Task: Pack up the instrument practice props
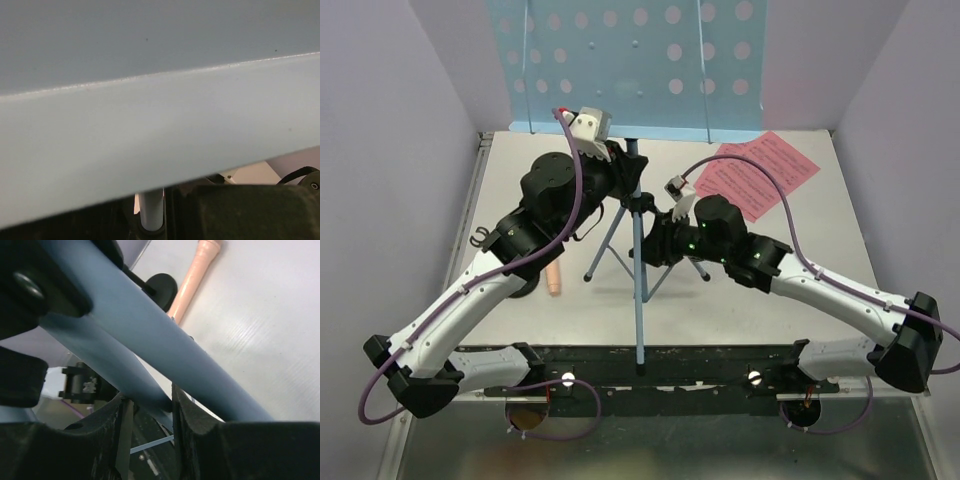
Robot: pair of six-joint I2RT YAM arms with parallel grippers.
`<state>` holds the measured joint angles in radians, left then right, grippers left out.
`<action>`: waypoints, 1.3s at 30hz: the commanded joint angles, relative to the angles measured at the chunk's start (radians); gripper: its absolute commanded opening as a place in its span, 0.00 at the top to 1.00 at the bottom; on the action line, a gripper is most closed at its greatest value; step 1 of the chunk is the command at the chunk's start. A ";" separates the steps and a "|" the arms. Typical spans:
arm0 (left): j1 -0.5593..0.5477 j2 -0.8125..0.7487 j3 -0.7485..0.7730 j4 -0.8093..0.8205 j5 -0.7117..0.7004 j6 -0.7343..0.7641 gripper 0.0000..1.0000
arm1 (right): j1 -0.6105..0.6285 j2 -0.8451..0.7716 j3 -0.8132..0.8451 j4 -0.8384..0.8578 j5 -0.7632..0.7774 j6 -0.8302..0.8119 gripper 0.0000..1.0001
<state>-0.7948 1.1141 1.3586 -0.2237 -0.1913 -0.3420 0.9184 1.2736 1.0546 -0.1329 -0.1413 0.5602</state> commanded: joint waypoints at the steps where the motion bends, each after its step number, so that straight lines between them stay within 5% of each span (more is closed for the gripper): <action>1: -0.011 0.015 0.050 -0.129 0.116 -0.014 1.00 | -0.061 -0.072 0.067 0.134 -0.055 0.208 0.99; 12: 0.023 0.093 -0.062 -0.137 0.167 -0.077 1.00 | -0.182 -0.120 -0.060 0.070 -0.162 0.291 0.99; 20: 0.068 0.196 -0.092 -0.080 0.190 -0.088 1.00 | -0.289 -0.093 -0.151 0.188 -0.285 0.352 0.99; 39: 0.138 0.363 -0.156 0.096 0.208 -0.112 1.00 | -0.303 0.125 -0.219 0.368 -0.346 0.336 0.99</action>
<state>-0.6415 1.5188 1.1976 -0.2386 -0.0368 -0.5137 0.6136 1.3499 0.8597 0.1604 -0.4866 0.8829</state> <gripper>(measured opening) 0.328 0.290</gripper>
